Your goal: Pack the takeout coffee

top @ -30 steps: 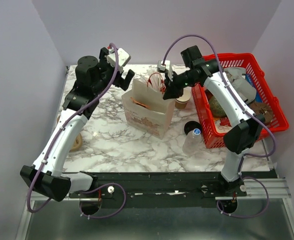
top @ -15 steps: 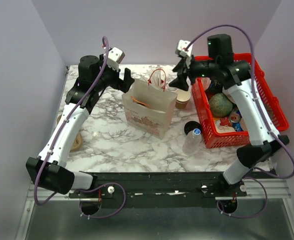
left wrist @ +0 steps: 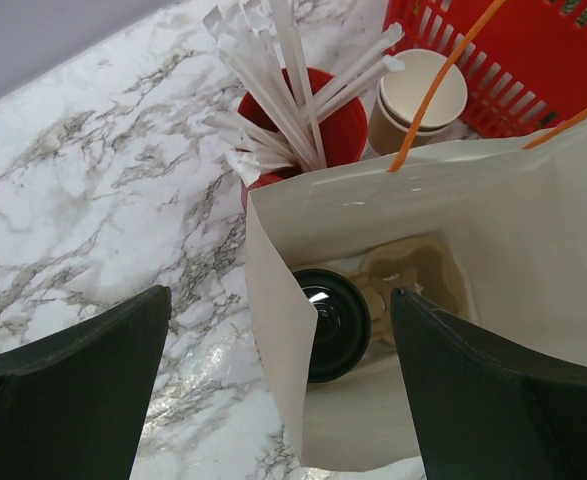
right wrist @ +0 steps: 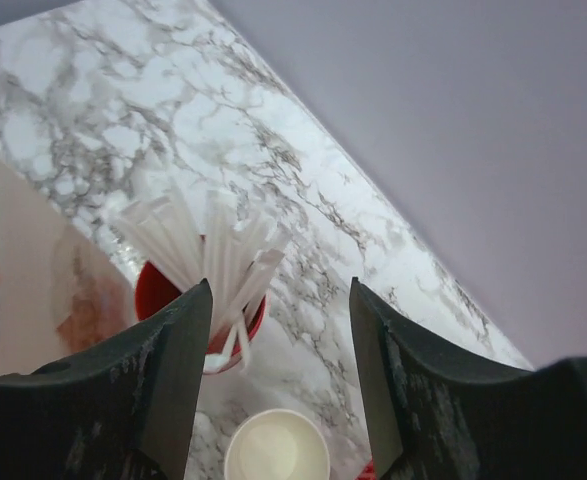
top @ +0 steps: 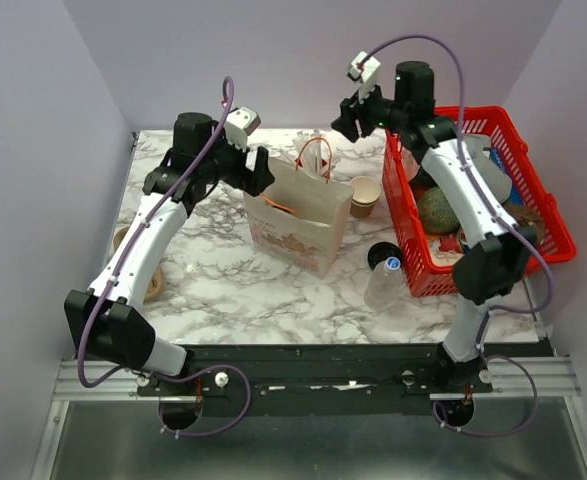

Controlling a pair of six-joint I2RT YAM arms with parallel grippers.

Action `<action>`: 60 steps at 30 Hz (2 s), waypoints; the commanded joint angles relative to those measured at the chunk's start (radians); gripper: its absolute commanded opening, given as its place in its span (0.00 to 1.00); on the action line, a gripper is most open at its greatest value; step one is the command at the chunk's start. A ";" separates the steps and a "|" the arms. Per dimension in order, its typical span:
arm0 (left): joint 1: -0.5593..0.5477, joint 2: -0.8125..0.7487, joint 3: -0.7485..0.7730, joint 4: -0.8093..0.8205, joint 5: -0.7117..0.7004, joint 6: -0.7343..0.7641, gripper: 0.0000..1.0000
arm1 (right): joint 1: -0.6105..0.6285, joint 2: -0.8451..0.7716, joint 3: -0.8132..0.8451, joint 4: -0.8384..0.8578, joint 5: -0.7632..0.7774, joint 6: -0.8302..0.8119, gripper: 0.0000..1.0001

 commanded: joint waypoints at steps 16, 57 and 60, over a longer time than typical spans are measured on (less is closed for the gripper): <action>0.009 -0.020 0.027 -0.176 -0.010 0.155 0.96 | -0.001 0.248 0.097 0.087 -0.104 0.211 0.52; 0.026 -0.043 -0.002 -0.131 -0.034 0.167 0.98 | 0.006 0.288 0.102 0.098 -0.017 0.272 0.08; 0.027 -0.046 -0.005 -0.128 -0.032 0.169 0.98 | 0.006 0.248 0.077 0.096 -0.029 0.262 0.00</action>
